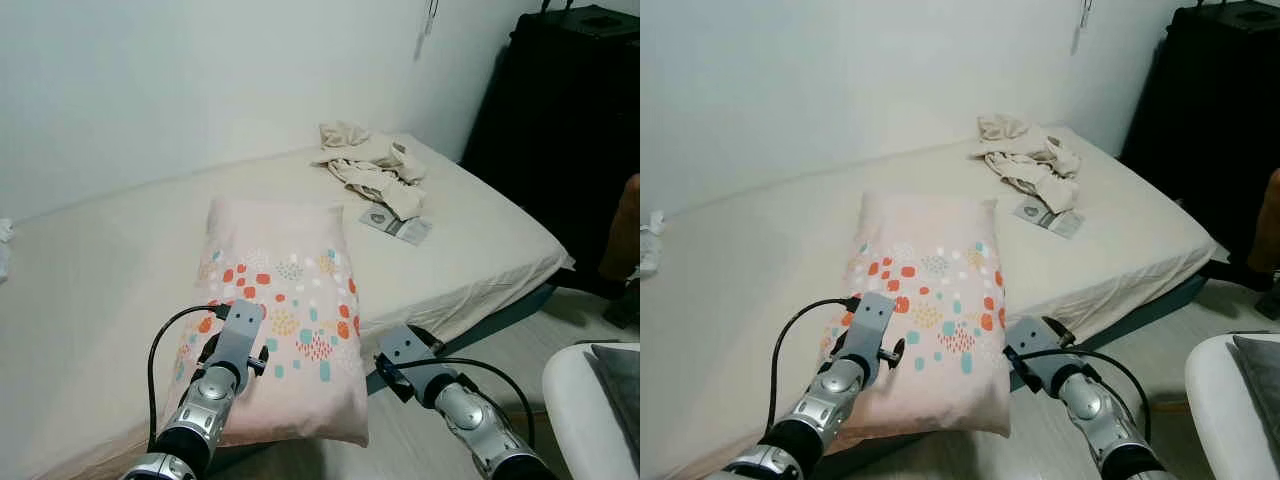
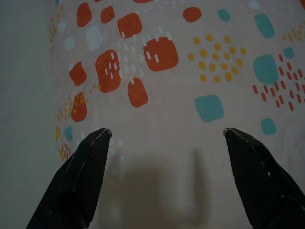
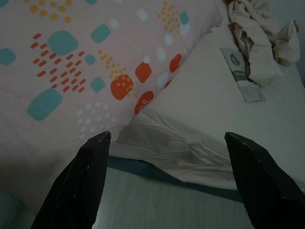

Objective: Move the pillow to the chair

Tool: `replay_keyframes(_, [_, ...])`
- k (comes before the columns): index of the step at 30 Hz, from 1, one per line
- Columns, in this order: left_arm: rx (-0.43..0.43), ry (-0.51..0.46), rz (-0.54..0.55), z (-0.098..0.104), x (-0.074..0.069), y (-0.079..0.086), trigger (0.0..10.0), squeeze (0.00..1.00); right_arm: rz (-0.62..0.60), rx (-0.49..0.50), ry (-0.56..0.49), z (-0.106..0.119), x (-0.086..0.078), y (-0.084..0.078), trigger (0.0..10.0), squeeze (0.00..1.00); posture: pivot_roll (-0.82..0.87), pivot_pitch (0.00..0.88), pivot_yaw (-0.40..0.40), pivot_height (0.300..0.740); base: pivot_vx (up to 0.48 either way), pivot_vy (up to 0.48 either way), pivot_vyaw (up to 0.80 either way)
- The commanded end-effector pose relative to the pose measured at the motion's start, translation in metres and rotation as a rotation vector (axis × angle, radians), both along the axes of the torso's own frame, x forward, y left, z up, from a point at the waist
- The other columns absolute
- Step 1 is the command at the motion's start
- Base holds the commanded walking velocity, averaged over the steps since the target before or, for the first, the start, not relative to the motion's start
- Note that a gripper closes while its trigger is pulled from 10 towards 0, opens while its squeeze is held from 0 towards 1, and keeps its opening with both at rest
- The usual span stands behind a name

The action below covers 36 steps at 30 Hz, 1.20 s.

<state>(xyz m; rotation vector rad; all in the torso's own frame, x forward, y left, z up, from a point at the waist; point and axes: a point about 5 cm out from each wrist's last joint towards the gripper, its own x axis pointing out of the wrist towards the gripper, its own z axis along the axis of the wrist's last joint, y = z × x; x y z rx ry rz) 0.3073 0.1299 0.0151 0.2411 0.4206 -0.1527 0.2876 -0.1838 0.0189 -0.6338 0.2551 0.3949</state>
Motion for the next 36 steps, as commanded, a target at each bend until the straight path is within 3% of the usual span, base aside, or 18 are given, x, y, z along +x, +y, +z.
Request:
replay_keyframes(1, [0.006, 0.022, -0.002, -0.0038, -0.0025, 0.0007, 10.0, 0.0, -0.009, 0.003, 0.01, -0.0026, -0.0021, -0.0004, 10.0, 0.0, -0.12, 0.072, 0.011, 0.74, 0.0, 0.0, 0.0])
replay_keyframes(36, [0.0, 0.024, 0.005, -0.0032, -0.0014, -0.0013, 10.0, 0.0, -0.012, -0.001, 0.015, -0.0014, -0.0005, -0.0035, 10.0, 0.0, -0.13, 0.079, 0.005, 0.74, 0.0, 0.0, 0.0])
